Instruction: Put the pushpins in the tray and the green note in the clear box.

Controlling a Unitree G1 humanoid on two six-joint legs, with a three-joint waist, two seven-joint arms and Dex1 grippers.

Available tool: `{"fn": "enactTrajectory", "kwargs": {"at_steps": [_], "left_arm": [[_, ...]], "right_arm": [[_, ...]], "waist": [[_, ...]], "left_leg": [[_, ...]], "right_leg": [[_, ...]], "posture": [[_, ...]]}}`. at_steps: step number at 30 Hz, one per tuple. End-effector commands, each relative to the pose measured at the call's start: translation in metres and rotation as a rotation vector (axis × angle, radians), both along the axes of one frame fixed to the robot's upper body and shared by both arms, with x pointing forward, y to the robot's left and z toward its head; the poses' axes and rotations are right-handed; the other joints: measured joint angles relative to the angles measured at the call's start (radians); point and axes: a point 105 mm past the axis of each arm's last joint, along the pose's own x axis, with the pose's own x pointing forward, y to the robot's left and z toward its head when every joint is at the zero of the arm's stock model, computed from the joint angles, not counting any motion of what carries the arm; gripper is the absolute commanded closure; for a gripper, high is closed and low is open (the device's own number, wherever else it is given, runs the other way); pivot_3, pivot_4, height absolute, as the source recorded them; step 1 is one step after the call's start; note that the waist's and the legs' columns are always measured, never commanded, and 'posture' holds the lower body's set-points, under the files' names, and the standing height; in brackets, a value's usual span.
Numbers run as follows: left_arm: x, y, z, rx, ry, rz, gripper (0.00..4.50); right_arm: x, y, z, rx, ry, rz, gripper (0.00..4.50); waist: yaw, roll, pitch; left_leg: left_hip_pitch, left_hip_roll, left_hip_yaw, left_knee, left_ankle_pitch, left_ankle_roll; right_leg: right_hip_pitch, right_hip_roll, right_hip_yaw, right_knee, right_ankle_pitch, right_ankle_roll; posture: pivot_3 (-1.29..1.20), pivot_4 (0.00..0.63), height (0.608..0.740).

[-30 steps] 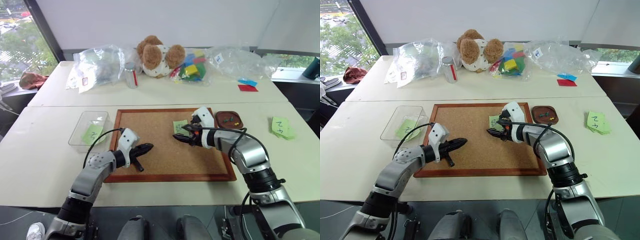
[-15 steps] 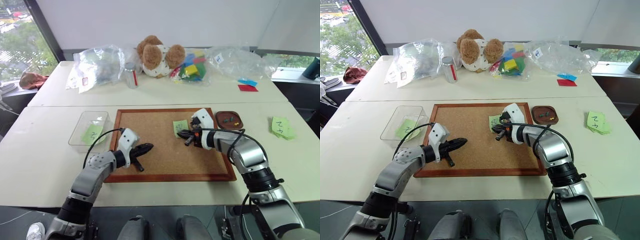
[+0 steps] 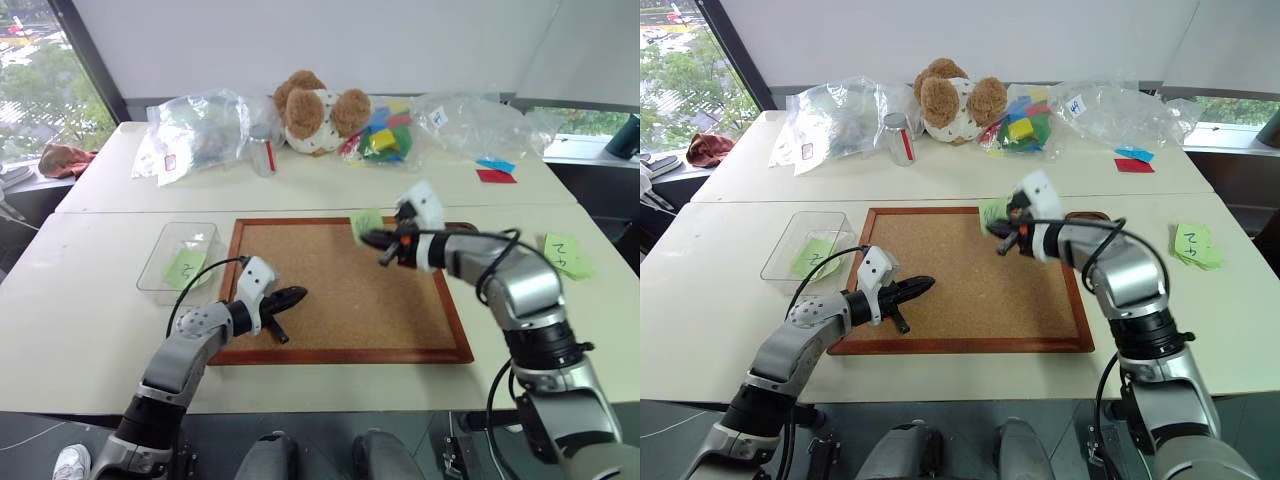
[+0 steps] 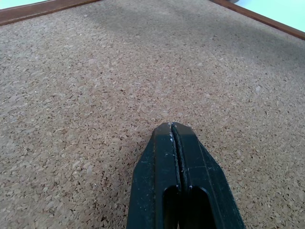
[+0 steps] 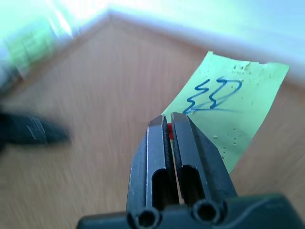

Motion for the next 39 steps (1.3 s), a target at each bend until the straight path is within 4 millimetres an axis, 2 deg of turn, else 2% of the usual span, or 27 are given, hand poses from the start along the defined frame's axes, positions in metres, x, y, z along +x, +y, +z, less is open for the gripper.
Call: {"fn": "enactTrajectory", "kwargs": {"at_steps": [1,3,5,6,12,14,20,31,39], "left_arm": [[-0.002,0.000,-0.017,-0.012,0.091,0.019,4.50],[0.003,0.000,-0.008,-0.059,0.092,0.029,4.50],[0.008,0.001,0.005,-0.116,0.093,0.036,3.99],[0.013,0.002,0.021,-0.187,0.094,0.039,3.77],[0.029,0.007,0.095,-0.500,0.134,-0.010,0.88],[0.033,0.005,0.114,-0.612,0.185,-0.042,0.06],[0.044,-0.017,0.131,-0.860,0.421,-0.082,0.06],[0.036,-0.058,0.118,-0.876,0.618,-0.134,0.06],[0.022,-0.071,0.107,-0.854,0.682,-0.163,0.06]], "right_arm": [[-0.007,0.000,0.008,-0.006,-0.024,0.020,4.45],[-0.010,-0.002,0.010,-0.018,-0.031,0.026,4.45],[-0.013,-0.003,0.013,-0.029,-0.036,0.035,4.50],[-0.016,-0.003,0.015,-0.043,-0.042,0.054,4.50],[-0.032,0.001,0.022,-0.097,-0.064,0.134,4.50],[-0.036,0.004,0.024,-0.111,-0.074,0.162,4.50],[-0.048,0.015,0.024,-0.147,-0.091,0.239,4.50],[-0.062,0.031,0.033,-0.149,-0.124,0.324,4.50],[-0.065,0.036,0.037,-0.141,-0.130,0.342,4.50]], "waist": [[0.001,0.000,0.000],[0.003,0.000,0.000],[0.006,0.000,0.000],[0.007,0.000,0.000],[0.014,-0.002,0.002],[0.015,-0.002,0.002],[0.017,-0.003,0.002],[0.019,-0.004,0.003],[0.019,-0.004,0.003]], "left_leg": [[0.000,0.000,0.000,0.000,0.000,0.000],[0.000,0.000,0.000,0.000,0.000,0.000],[0.000,0.000,0.000,0.001,0.000,0.000],[0.000,0.000,0.000,0.001,0.000,0.000],[-0.003,0.000,0.000,0.001,0.000,0.000],[-0.003,0.000,0.000,0.001,0.000,0.000],[-0.004,0.000,0.000,0.002,0.003,-0.004],[-0.004,0.000,0.000,0.002,0.004,-0.008],[-0.004,0.000,0.000,0.002,0.004,-0.008]], "right_leg": [[0.000,0.000,0.000,0.000,0.000,0.000],[0.000,0.000,0.000,0.000,0.000,0.000],[0.000,0.000,0.000,0.000,0.000,0.000],[0.000,0.000,0.000,0.000,0.000,0.000],[-0.003,0.000,0.000,0.000,0.000,0.000],[-0.003,0.000,-0.001,0.000,0.000,0.000],[-0.002,0.001,-0.001,-0.001,0.000,0.000],[-0.003,0.002,0.000,0.000,0.000,0.000],[-0.003,0.002,0.000,-0.001,0.000,0.000]], "posture": [[0.00,0.150,0.740],[0.00,0.150,0.740],[0.00,0.150,0.740],[0.00,0.150,0.740],[0.00,0.150,0.740],[0.00,0.150,0.740],[0.00,0.150,0.740],[0.00,0.150,0.740],[0.00,0.150,0.740]]}}
